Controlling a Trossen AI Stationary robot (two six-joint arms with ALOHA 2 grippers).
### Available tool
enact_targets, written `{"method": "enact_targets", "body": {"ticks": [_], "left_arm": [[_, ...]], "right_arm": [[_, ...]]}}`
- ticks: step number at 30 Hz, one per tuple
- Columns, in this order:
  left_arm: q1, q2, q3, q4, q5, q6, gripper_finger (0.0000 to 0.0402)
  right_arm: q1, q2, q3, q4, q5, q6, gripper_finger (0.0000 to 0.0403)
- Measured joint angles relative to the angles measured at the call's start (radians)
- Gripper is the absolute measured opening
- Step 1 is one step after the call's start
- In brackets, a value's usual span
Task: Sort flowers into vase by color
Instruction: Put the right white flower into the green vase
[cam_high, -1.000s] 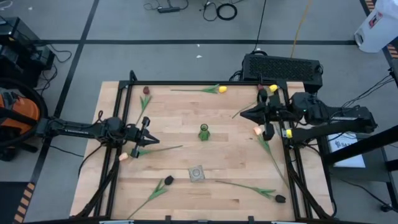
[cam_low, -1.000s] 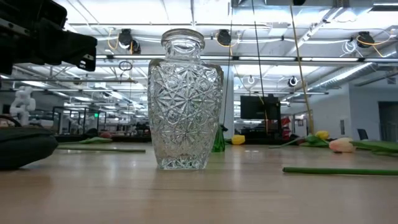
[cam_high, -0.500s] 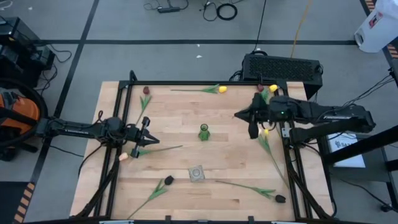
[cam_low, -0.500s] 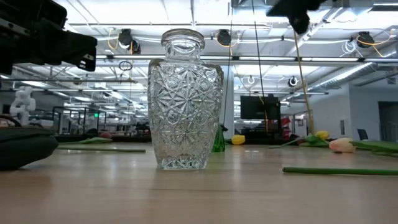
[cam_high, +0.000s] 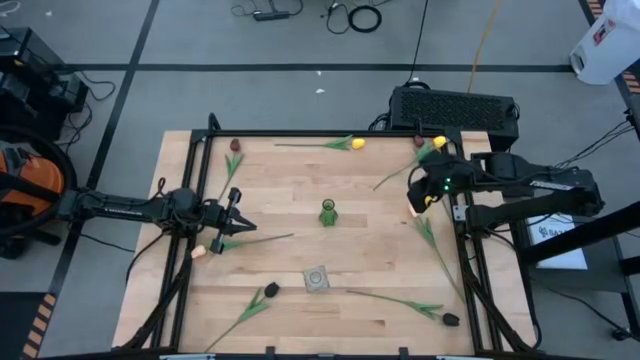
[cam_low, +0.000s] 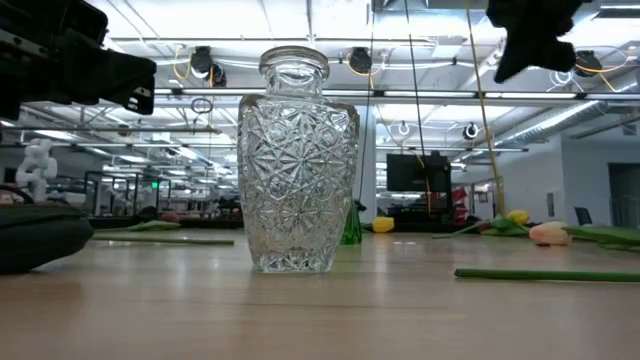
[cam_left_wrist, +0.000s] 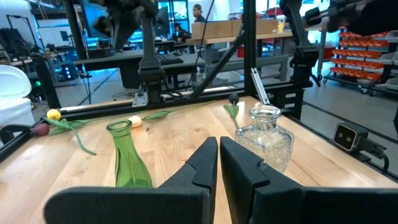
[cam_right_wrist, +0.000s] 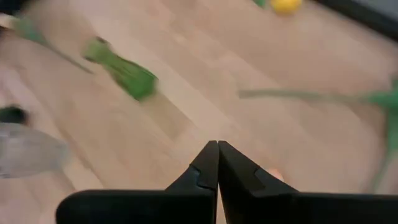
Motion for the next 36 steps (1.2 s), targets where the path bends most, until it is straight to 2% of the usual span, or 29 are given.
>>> {"method": "enact_targets", "body": {"ticks": [6,16,22,29,36], "left_arm": [[0.0,0.0,0.0,0.0,0.0,0.0,0.0029],[0.0,0.0,0.0,0.0,0.0,0.0,0.0029],[0.0,0.0,0.0,0.0,0.0,0.0,0.0029],[0.0,0.0,0.0,0.0,0.0,0.0,0.0029],[0.0,0.0,0.0,0.0,0.0,0.0,0.0029]], "right_arm": [[-0.002,0.041,0.0,-0.095,-0.002,0.104,0.0035],[-0.002,0.195,0.0,-0.121,-0.01,0.176,0.0148],[-0.033,0.323,0.0,-0.188,-0.127,0.124,0.0194],[-0.075,0.459,-0.001,-0.254,-0.169,0.047,0.0223],[-0.107,0.591,-0.038,-0.268,-0.214,-0.014,0.0216]]}}
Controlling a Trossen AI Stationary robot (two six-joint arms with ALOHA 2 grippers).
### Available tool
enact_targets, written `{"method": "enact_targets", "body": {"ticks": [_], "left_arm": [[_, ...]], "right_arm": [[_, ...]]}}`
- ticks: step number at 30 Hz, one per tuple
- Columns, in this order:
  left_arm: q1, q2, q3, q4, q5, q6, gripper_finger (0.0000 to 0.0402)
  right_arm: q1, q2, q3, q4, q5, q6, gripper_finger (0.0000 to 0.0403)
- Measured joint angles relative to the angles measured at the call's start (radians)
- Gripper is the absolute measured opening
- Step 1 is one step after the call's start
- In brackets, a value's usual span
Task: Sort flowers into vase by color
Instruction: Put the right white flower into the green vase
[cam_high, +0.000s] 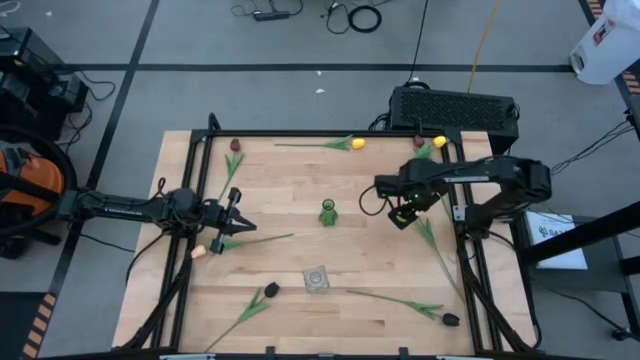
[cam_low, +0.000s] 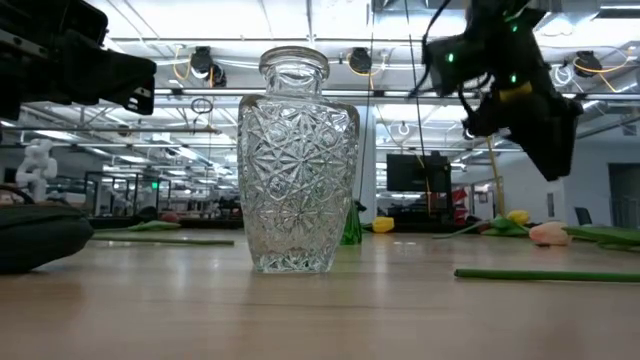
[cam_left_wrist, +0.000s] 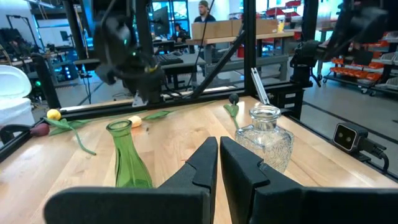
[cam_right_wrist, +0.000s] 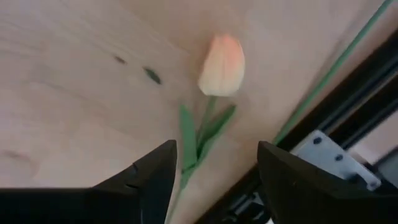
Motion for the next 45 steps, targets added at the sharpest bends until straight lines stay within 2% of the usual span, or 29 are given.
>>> {"method": "enact_targets", "body": {"ticks": [6,11,21,25,34,40,45], "left_arm": [[0.0,0.0,0.0,0.0,0.0,0.0,0.0029],[0.0,0.0,0.0,0.0,0.0,0.0,0.0029],[0.0,0.0,0.0,0.0,0.0,0.0,0.0029],[0.0,0.0,0.0,0.0,0.0,0.0,0.0029],[0.0,0.0,0.0,0.0,0.0,0.0,0.0029],[0.0,0.0,0.0,0.0,0.0,0.0,0.0029],[0.0,0.0,0.0,-0.001,0.0,0.0,0.0029]], "right_arm": [[-0.021,0.054,-0.094,0.039,-0.063,-0.011,0.0215],[-0.018,0.03,-0.217,0.205,-0.151,0.038,0.0215],[-0.017,0.024,-0.346,0.353,-0.166,0.07,0.0211],[-0.017,0.023,-0.368,0.379,-0.175,0.087,0.0175],[-0.015,-0.004,-0.372,0.392,-0.163,0.087,0.0016],[0.01,-0.165,-0.367,0.387,-0.013,0.162,0.0004],[0.054,-0.328,-0.275,0.371,0.07,0.244,0.0002]]}}
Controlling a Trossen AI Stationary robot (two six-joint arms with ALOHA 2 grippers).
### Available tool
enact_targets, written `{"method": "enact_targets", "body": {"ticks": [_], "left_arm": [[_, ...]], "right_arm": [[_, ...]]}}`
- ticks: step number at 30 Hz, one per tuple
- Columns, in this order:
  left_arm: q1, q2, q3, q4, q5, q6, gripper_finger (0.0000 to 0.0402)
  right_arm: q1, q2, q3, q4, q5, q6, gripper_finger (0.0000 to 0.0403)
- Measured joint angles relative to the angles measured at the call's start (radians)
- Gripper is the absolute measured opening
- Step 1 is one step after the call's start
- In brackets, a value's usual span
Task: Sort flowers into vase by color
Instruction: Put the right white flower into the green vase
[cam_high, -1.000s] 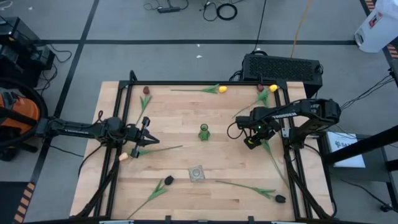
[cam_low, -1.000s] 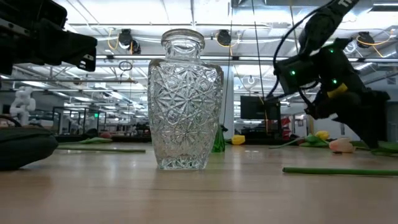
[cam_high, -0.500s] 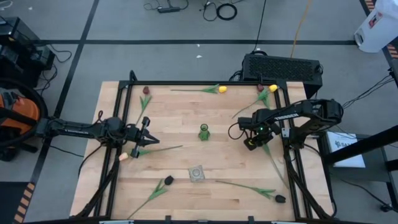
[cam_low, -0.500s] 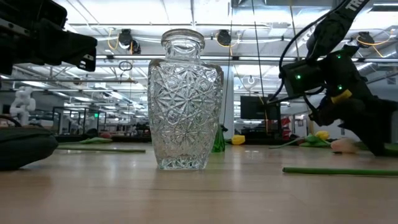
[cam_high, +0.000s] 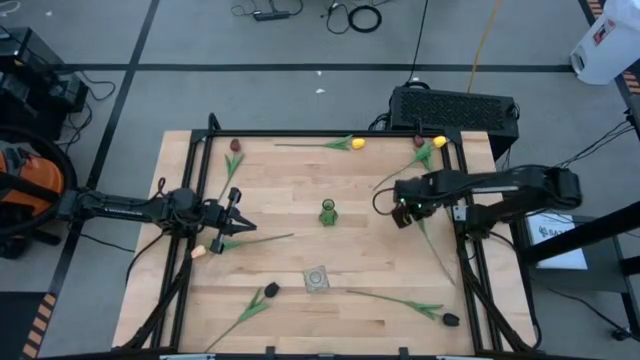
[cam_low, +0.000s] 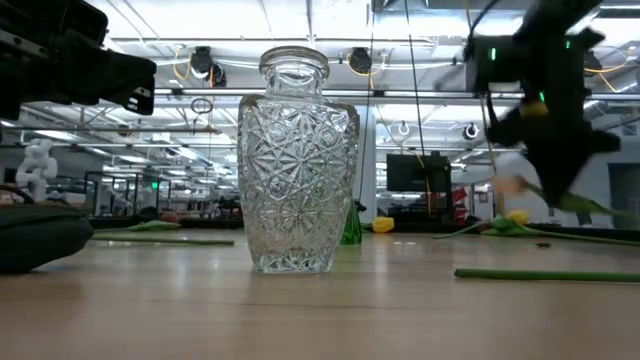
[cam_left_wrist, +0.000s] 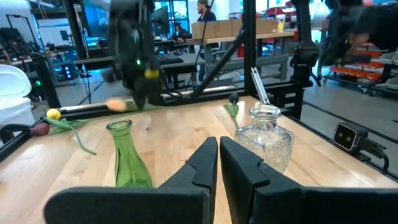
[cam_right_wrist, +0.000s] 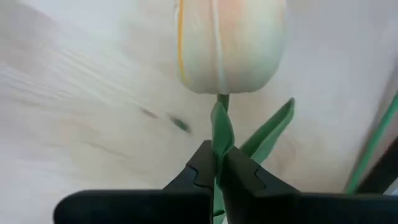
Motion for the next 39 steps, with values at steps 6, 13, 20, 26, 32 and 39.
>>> {"method": "enact_targets", "body": {"ticks": [6,13,20,26,32,39], "left_arm": [[0.0,0.0,0.0,0.0,0.0,0.0,0.0029],[0.0,0.0,0.0,0.001,0.0,0.0,0.0029],[0.0,0.0,0.0,0.001,0.0,0.0,0.0029],[0.0,0.0,0.0,0.001,0.0,0.0,0.0029],[0.0,0.0,0.0,0.001,0.0,0.0,0.0029],[0.0,0.0,0.0,0.001,0.0,0.0,0.0029]], "right_arm": [[0.072,-0.115,0.233,0.0,0.22,-0.01,0.0001],[0.139,-0.079,0.592,0.055,0.473,-0.238,0.0001],[0.165,0.068,0.891,0.205,0.534,-0.571,0.0],[0.171,0.219,1.056,0.255,0.501,-0.727,0.0],[0.194,0.318,1.115,0.28,0.498,-0.763,0.0],[0.228,0.378,1.115,0.294,0.497,-0.74,0.0]]}}
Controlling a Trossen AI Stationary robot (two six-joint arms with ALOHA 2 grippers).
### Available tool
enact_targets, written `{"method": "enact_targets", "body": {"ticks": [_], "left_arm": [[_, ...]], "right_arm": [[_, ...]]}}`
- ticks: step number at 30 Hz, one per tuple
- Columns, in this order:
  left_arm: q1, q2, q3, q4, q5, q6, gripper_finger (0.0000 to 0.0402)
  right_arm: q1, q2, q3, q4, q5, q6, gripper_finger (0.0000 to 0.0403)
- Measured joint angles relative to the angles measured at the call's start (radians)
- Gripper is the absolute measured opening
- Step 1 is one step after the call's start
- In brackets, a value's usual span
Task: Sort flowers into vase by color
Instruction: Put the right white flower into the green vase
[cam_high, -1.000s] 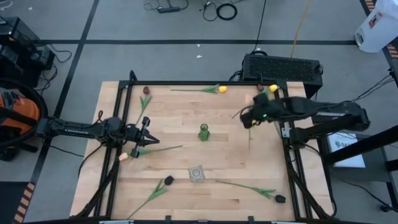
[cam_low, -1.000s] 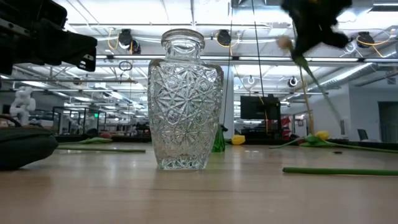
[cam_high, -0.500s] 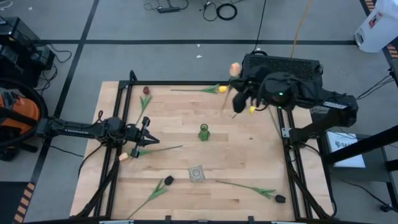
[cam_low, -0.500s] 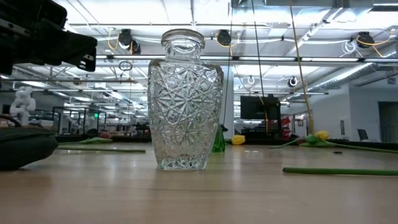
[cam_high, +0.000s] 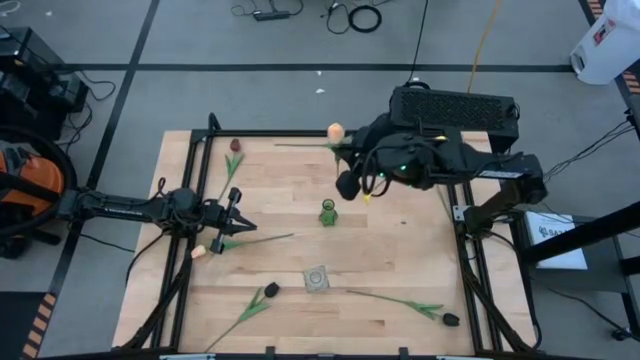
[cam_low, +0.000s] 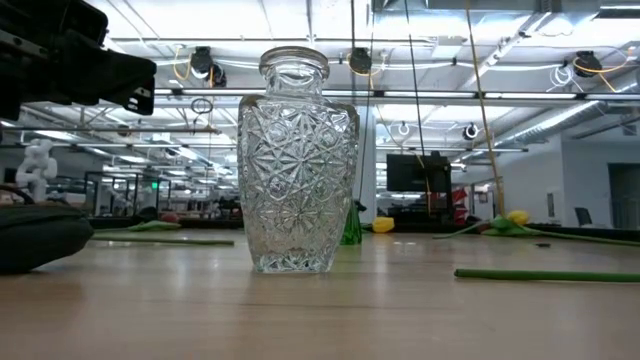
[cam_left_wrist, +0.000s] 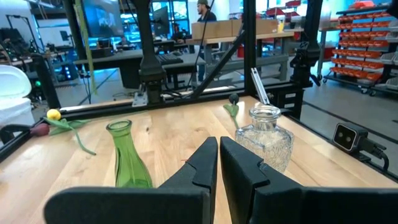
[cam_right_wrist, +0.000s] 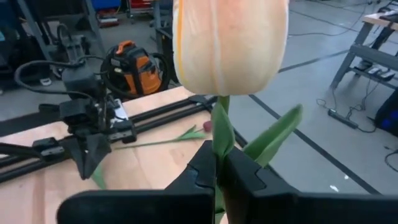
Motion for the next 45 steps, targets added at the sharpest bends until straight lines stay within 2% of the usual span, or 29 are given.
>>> {"method": "enact_targets", "body": {"ticks": [27,45], "left_arm": [[0.0,0.0,0.0,-0.002,0.0,0.0,0.0029],[0.0,0.0,0.0,-0.002,0.0,0.0,0.0029]], "right_arm": [[0.04,0.089,-0.004,0.007,0.006,0.062,0.0],[0.034,0.088,-0.187,0.111,0.071,0.166,0.0]]}}
